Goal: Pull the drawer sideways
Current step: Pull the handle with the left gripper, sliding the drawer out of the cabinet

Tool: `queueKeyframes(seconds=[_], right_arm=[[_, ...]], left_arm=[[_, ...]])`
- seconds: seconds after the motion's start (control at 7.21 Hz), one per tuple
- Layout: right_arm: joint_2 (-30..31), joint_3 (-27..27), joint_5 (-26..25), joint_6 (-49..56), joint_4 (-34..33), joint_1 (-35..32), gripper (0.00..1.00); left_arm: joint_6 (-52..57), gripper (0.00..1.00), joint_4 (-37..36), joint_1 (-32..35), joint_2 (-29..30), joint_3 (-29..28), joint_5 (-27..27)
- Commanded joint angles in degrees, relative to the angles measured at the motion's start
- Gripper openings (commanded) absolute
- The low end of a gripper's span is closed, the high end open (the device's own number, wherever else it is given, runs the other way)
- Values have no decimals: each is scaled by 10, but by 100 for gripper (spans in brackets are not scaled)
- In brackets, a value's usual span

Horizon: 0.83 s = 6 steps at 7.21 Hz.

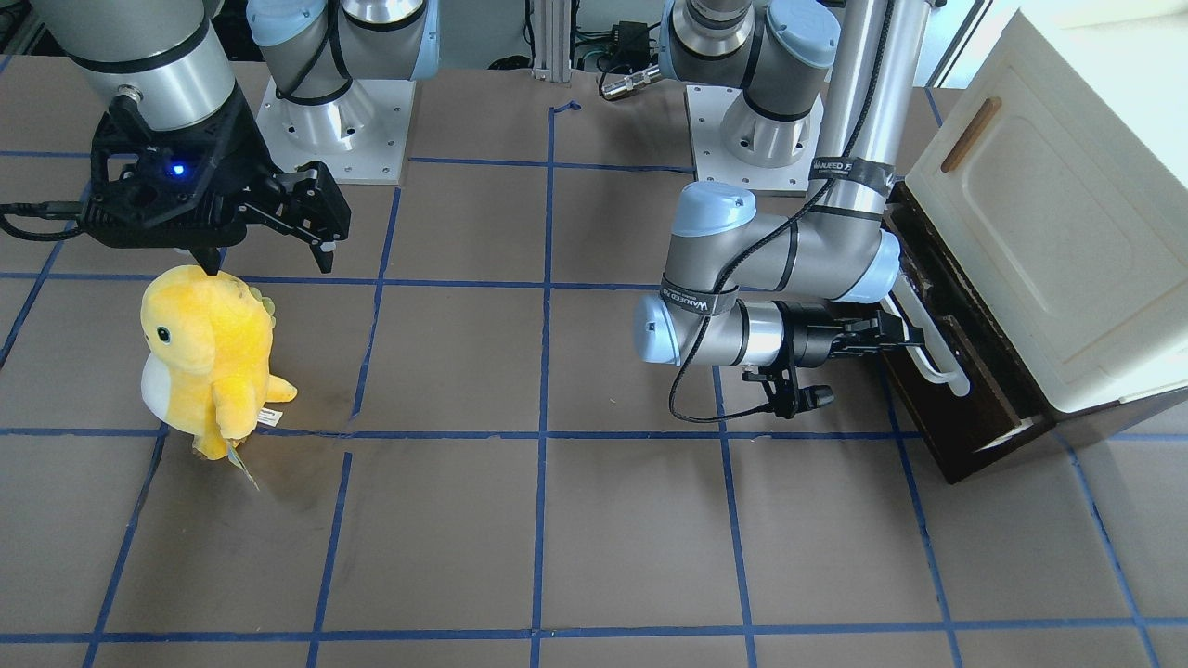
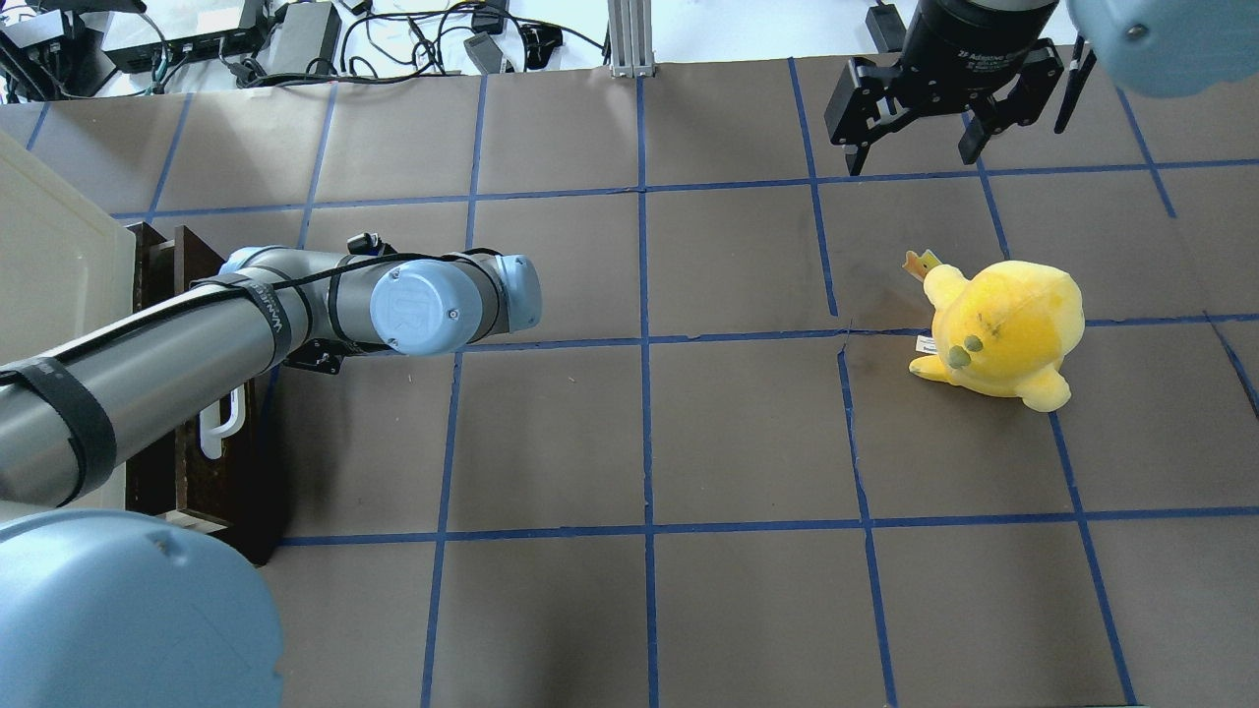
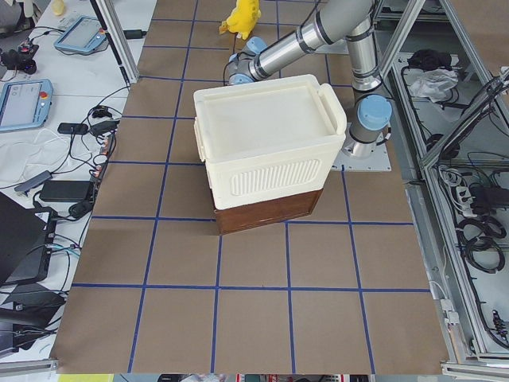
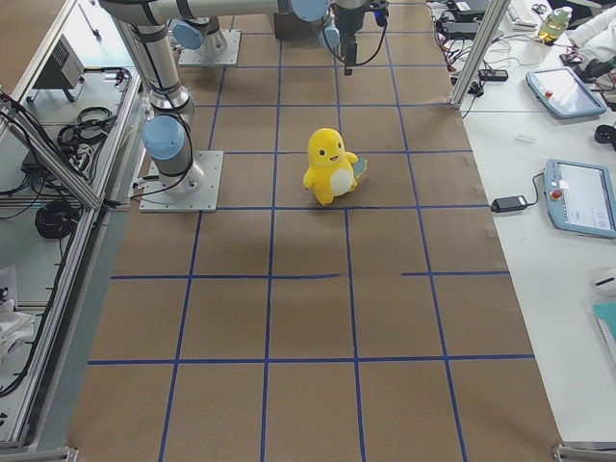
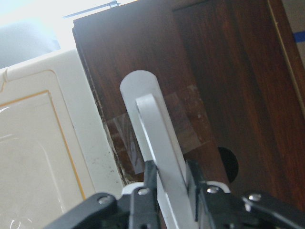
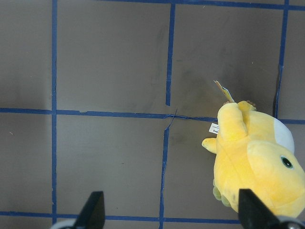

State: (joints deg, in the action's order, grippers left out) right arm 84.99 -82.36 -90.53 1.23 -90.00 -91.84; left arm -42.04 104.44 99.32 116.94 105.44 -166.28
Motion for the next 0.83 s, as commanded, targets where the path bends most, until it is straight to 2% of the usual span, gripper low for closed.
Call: queueKeyframes(seconds=[0.0, 0.69], right_arm=[[0, 0, 0, 0, 0, 0, 100], [0, 0, 0, 0, 0, 0, 100]], left_arm=[[0, 26, 0, 7, 1, -1, 0], [1, 25, 0, 28, 3, -4, 0]])
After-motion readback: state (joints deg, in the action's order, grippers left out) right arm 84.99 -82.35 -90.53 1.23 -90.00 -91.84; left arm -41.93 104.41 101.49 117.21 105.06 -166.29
